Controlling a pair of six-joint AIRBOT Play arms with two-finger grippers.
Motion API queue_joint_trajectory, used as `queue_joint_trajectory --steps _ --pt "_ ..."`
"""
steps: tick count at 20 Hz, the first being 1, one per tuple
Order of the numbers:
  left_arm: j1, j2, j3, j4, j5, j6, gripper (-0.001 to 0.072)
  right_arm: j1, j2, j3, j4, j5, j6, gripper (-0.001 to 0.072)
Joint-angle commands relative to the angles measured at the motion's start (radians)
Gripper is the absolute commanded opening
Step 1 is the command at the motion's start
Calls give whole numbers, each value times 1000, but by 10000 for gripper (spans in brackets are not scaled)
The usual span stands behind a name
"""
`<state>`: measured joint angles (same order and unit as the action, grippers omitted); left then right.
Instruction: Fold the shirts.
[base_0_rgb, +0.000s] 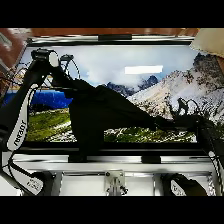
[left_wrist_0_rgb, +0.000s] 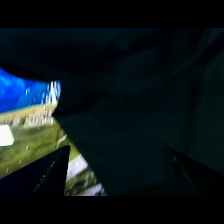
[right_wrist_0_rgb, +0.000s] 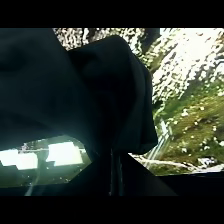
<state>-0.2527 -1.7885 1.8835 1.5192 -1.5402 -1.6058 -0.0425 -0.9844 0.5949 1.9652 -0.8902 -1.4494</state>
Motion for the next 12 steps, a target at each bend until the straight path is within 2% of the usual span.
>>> queue_joint_trajectory --steps 1,4,6,7,8,12 --pt "55 32 0 -115 -171 113 672 1 -9 -9 6 -37 -32 58" --pt "171 132 -25 -343 -210 109 541 1 -9 -9 7 -92 -85 58" --pt "252 209 -130 -424 -222 101 541 1 -9 -9 8 -97 -105 58" --pt "284 257 -222 -423 -216 93 605 1 -9 -9 8 -97 -111 58" --pt "309 305 -322 -423 -203 91 720 1 -9 -9 8 -95 -119 58" --pt "359 542 -834 -425 50 91 715 1 -9 -9 8 -83 -126 58"
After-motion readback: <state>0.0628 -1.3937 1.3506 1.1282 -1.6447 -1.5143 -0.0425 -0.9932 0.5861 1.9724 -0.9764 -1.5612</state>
